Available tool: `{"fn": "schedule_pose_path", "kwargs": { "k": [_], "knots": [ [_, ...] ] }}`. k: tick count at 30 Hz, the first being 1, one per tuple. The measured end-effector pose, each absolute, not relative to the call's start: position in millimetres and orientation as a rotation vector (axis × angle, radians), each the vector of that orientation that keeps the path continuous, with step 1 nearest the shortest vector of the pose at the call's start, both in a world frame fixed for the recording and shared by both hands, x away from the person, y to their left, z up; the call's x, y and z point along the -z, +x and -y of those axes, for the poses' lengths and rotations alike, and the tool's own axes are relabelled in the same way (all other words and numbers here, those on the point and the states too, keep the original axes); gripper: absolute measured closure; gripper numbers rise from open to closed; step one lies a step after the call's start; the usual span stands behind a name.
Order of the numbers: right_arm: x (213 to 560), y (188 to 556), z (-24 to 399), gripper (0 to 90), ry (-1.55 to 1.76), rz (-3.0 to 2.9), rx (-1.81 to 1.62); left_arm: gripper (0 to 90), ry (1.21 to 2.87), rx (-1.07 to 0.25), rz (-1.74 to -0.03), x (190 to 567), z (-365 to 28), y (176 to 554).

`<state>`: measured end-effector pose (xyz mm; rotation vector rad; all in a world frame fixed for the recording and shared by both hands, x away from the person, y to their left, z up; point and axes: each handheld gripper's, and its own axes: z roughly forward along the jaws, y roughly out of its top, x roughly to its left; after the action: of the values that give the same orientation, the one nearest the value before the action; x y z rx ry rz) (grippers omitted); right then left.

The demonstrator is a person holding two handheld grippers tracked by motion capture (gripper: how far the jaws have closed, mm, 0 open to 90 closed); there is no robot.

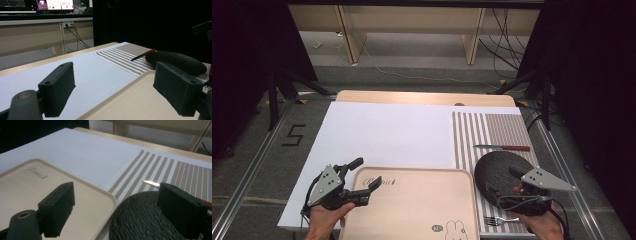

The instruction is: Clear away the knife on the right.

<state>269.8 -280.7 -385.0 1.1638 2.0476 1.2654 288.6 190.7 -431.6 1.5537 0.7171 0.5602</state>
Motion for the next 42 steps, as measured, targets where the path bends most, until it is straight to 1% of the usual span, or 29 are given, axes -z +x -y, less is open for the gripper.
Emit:
{"fn": "schedule_pose_path", "kwargs": {
  "k": [22,28,31,39,42],
  "knots": [
    [381,276,305,15.6,1.19,-2.087,-1.17,16.3,1.556,-0.561,-0.718,432,-191,289],
    [378,289,320,16.0,1.21,-2.105,-1.146,16.3,1.558,-0.562,-0.718,432,-191,289],
    [378,302,325,16.1,1.212,-2.143,-1.115,16.4,1.56,-0.563,-0.719,433,-191,290],
    [378,327,325,16.1,1.218,-2.204,-1.045,16.4,1.563,-0.571,-0.725,433,-191,290],
    [379,333,325,16.0,1.173,-2.235,-1.028,16.3,1.561,-0.571,-0.726,433,-191,290]
  ]
}}
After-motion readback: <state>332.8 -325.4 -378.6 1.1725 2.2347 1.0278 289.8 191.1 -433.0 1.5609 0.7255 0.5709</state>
